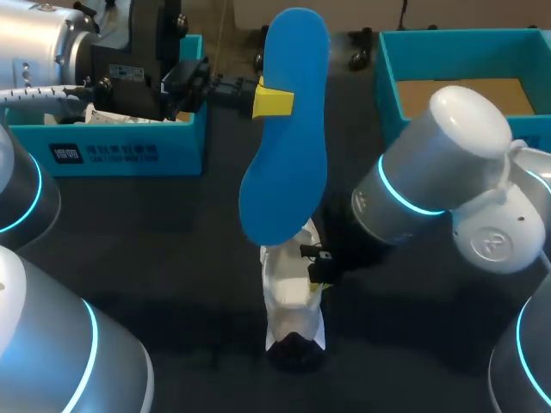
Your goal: Take the shoe out of the shoebox, open the shoe tongue, remove and reinsert the insole, then place the shoe into the shoebox
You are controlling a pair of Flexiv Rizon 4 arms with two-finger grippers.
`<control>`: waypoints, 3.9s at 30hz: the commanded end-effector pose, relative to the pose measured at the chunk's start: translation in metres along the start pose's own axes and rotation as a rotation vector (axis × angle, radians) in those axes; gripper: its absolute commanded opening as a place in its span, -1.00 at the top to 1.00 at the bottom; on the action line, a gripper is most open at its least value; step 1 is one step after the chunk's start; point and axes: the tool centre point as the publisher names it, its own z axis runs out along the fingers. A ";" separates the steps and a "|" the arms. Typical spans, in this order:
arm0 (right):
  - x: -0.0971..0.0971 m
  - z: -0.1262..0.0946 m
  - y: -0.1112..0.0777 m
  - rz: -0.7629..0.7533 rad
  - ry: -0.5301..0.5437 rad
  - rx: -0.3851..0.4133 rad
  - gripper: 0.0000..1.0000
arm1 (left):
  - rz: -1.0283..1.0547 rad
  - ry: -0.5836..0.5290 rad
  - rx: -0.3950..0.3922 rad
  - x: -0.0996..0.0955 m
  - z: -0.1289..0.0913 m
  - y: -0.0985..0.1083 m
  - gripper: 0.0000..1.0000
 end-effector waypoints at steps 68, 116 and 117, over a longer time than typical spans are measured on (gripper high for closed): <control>-0.003 -0.057 -0.014 -0.168 0.420 -0.095 -1.00 | 0.000 0.002 -0.002 -0.001 0.001 0.000 1.00; 0.028 -0.161 0.065 -0.002 0.773 -0.137 -1.00 | 0.000 0.002 -0.002 -0.001 0.001 0.000 1.00; 0.028 -0.167 0.067 0.007 0.786 -0.145 -1.00 | 0.000 0.002 -0.002 -0.001 0.001 0.000 1.00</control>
